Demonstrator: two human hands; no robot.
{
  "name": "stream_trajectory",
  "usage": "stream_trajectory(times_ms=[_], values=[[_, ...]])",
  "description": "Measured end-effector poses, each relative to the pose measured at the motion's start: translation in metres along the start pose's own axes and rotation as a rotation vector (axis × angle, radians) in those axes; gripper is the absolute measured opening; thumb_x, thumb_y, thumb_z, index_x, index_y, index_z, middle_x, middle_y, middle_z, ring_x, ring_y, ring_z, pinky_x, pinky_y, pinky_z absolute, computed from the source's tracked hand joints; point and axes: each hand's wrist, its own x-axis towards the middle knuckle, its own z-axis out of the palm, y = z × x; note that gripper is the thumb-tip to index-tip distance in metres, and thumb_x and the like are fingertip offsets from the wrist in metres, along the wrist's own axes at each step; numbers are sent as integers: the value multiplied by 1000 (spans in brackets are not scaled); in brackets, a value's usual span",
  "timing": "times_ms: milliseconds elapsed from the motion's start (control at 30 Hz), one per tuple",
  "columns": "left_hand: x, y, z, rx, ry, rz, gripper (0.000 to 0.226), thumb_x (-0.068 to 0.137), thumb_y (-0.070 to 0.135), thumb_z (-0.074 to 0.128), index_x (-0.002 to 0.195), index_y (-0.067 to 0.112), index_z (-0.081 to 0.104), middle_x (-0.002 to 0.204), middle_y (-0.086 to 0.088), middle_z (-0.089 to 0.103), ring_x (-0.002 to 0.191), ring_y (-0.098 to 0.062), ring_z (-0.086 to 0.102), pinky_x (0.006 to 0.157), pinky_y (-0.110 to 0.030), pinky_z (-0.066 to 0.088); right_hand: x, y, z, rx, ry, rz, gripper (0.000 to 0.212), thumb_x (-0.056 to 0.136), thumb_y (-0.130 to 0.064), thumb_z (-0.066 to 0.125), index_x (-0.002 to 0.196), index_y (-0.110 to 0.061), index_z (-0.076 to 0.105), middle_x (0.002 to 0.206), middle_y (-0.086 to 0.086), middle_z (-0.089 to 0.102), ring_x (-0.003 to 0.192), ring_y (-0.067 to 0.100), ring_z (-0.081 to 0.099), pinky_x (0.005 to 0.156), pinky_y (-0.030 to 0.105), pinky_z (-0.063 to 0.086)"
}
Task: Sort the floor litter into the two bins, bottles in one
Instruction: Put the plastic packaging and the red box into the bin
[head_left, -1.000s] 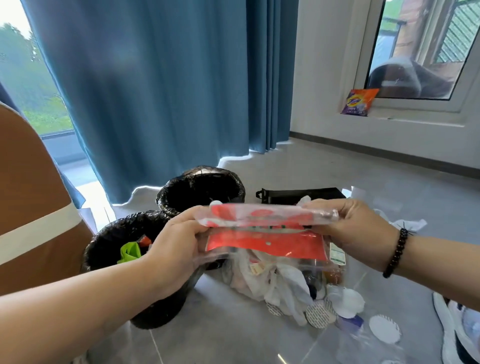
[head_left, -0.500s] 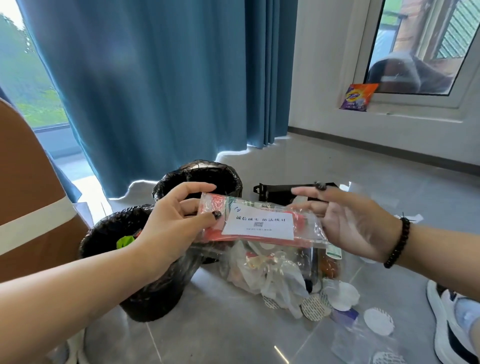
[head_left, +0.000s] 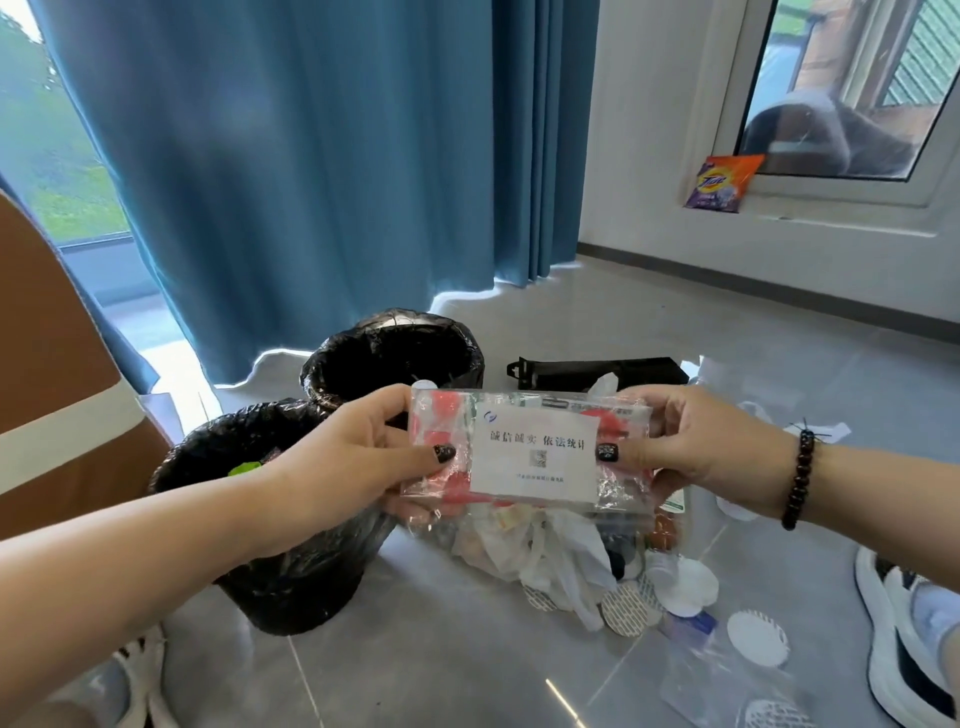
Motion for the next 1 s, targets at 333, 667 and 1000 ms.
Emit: stream_trajectory(times_ms=[333,667,1000], values=[[4,31,1,-310,20,101,19,72,2,61,80,17,70,80,-23,68,38,-15,59,35,-16,46,-26,-27,-20,174,-114,-176,17,52,-25,81,65,-14,77,63,7,70,43,10,61,38,18,49],[22,18,2,-340,-133,77,25,47,11,88,62,10,68,66,-22,68,46,-21,66,38,-21,51,-45,-14,-25,-381,6,-599,26,86,-13,59,109,-16,71,76,1,61,60,11,60,53,17,50],[9,-13,3,-94,-183,-12,44,45,36,95,68,12,67,73,-28,68,60,-29,70,53,-26,57,-60,19,-15,-886,-150,-647,43,86,-10,61,128,-22,60,117,-4,59,92,-4,56,75,13,48]])
